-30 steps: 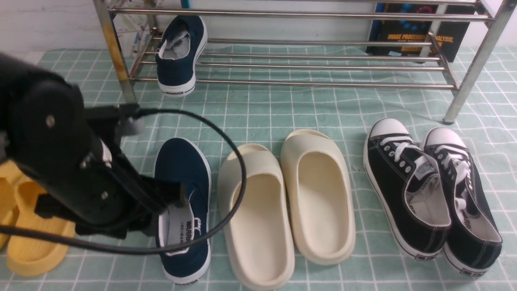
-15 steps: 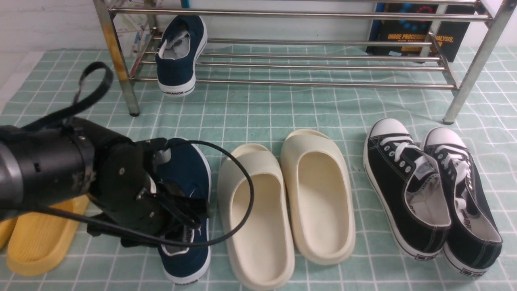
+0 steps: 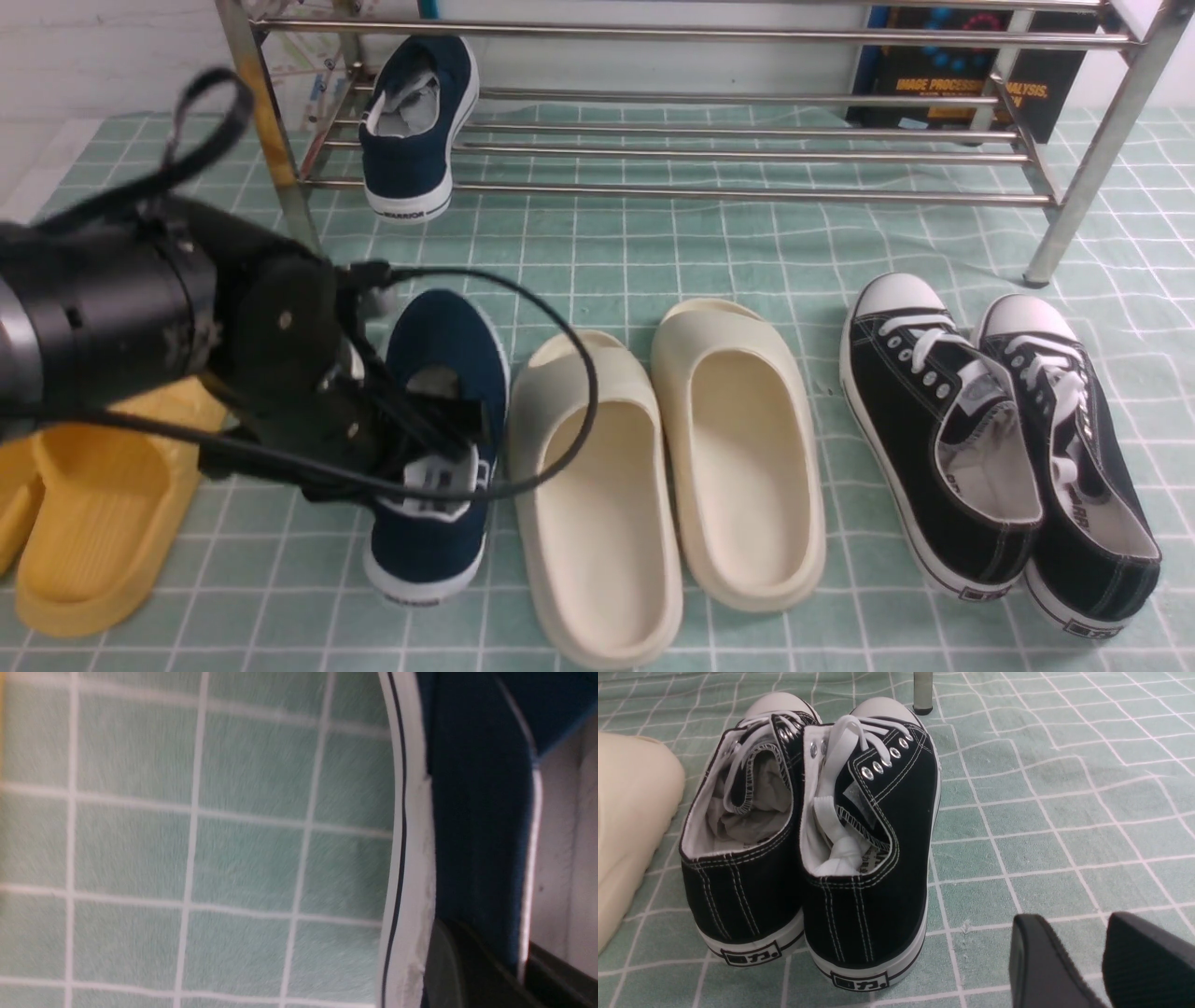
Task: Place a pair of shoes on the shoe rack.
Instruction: Use the left arm to grab the shoe closest to it, then use the left arm to put a shoe into the shoe rack
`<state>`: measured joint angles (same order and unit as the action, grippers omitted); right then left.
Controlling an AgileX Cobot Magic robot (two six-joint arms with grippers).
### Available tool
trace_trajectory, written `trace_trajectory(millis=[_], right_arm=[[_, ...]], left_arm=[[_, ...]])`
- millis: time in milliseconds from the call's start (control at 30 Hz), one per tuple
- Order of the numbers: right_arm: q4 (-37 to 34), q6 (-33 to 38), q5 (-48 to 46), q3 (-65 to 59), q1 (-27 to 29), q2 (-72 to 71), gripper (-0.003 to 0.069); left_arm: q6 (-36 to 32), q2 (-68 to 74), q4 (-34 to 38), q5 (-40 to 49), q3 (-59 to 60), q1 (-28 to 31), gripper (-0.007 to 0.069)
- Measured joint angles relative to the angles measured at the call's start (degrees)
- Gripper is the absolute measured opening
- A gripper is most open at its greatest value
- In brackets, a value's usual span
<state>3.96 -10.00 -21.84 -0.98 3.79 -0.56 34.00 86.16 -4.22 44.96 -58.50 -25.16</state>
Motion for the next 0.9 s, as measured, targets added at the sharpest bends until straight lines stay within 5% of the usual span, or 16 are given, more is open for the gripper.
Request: trace_trajectory(millis=[633,900], right_arm=[[0.0,0.0,0.0,0.0,0.0,0.0,0.0246],[0.0,0.0,0.0,0.0,0.0,0.0,0.0246]], left_arm=[[-3.8,22.5,0.5,5.1,-36.1,3.6,-0.0004],[-4.4,30.1,4.2,-4.1,-45.4,8.9,-0.0004]])
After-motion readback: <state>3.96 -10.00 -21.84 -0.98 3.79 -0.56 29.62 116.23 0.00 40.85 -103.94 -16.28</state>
